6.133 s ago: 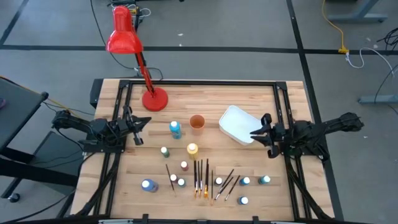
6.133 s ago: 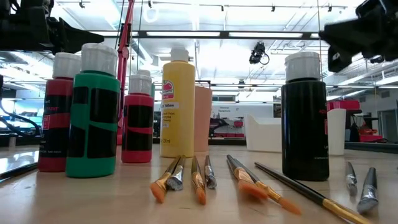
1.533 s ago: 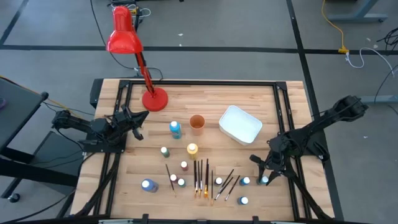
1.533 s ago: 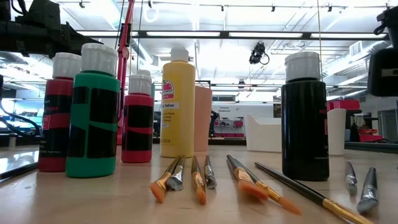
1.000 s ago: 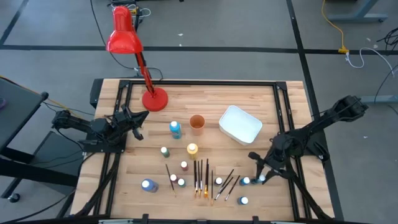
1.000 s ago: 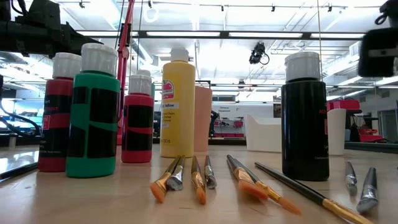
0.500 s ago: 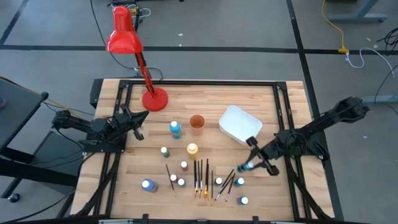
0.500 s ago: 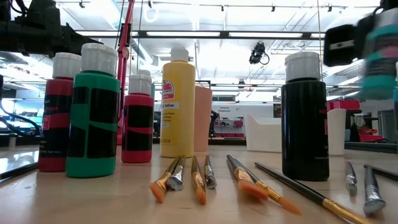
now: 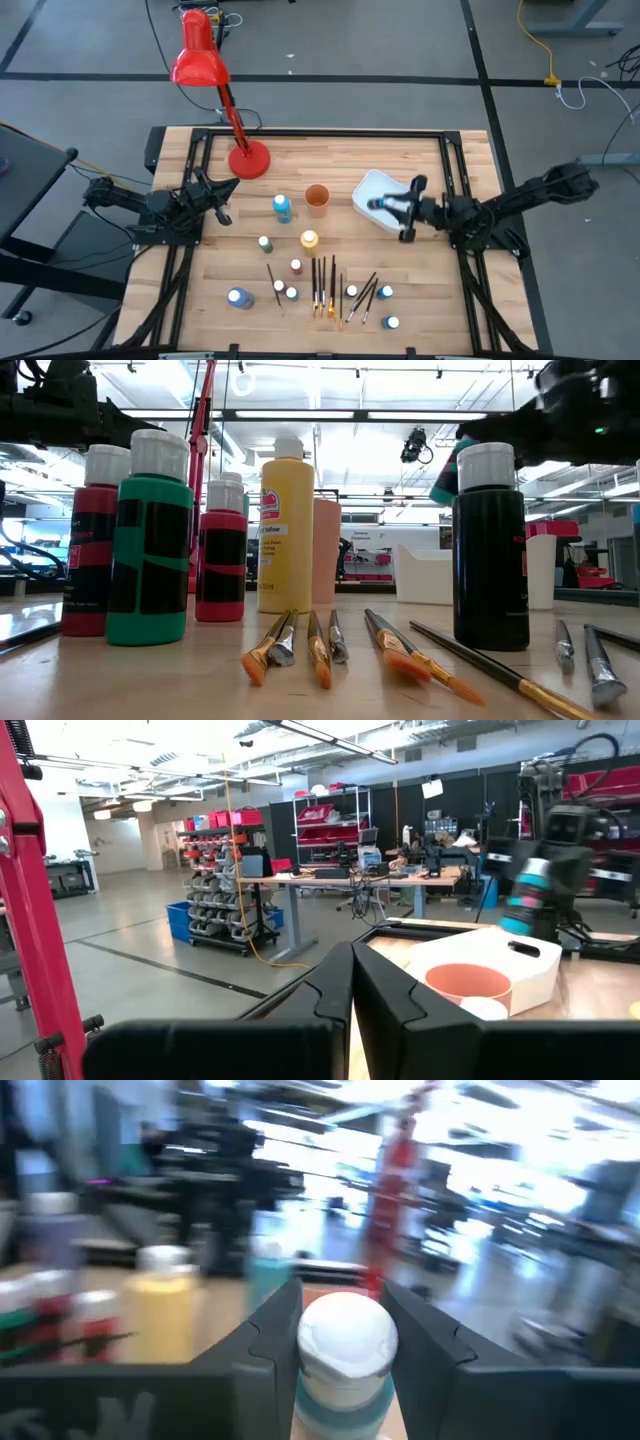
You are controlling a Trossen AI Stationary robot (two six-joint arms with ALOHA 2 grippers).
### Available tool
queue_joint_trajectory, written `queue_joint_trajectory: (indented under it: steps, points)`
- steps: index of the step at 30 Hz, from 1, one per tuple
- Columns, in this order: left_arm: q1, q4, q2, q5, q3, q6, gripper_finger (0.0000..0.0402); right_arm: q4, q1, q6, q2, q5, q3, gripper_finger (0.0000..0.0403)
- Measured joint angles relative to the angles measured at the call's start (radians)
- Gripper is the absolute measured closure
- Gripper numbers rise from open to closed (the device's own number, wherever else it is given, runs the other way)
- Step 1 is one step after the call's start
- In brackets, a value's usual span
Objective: Pick & Place Paint Supplies
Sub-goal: Put the light green paint bottle into the white bin
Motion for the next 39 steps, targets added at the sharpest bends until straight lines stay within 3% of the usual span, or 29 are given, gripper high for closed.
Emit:
queue_joint_trajectory:
  steps: [4, 8, 13, 16, 22, 27, 39]
  points:
    - [0.000, 0.000, 0.000, 0.000, 0.000, 0.000, 0.0386, -0.024, -0.067, 0.039, 0.001, 0.119, 0.045, 0.0286]
    - [0.000, 0.000, 0.000, 0.000, 0.000, 0.000, 0.0386, -0.168, -0.133, 0.119, 0.001, 0.109, 0.106, 0.0286]
    - [0.000, 0.000, 0.000, 0.000, 0.000, -0.002, 0.0386, -0.476, -0.181, 0.274, 0.002, 0.100, 0.171, 0.0285]
    - [0.000, 0.000, 0.000, 0.000, 0.000, -0.005, 0.0386, -0.537, -0.194, 0.352, 0.002, 0.100, 0.178, 0.0285]
    - [0.000, 0.000, 0.000, 0.000, 0.000, -0.008, 0.0386, -0.579, -0.221, 0.417, 0.016, 0.107, 0.178, 0.0285]
    - [0.000, 0.000, 0.000, 0.000, 0.000, -0.020, 0.0386, -0.568, -0.257, 0.456, 0.102, 0.136, 0.177, 0.0285]
    - [0.000, 0.000, 0.000, 0.000, 0.000, -0.023, 0.0386, -0.305, -0.325, 0.418, 0.371, 0.137, 0.176, 0.0285]
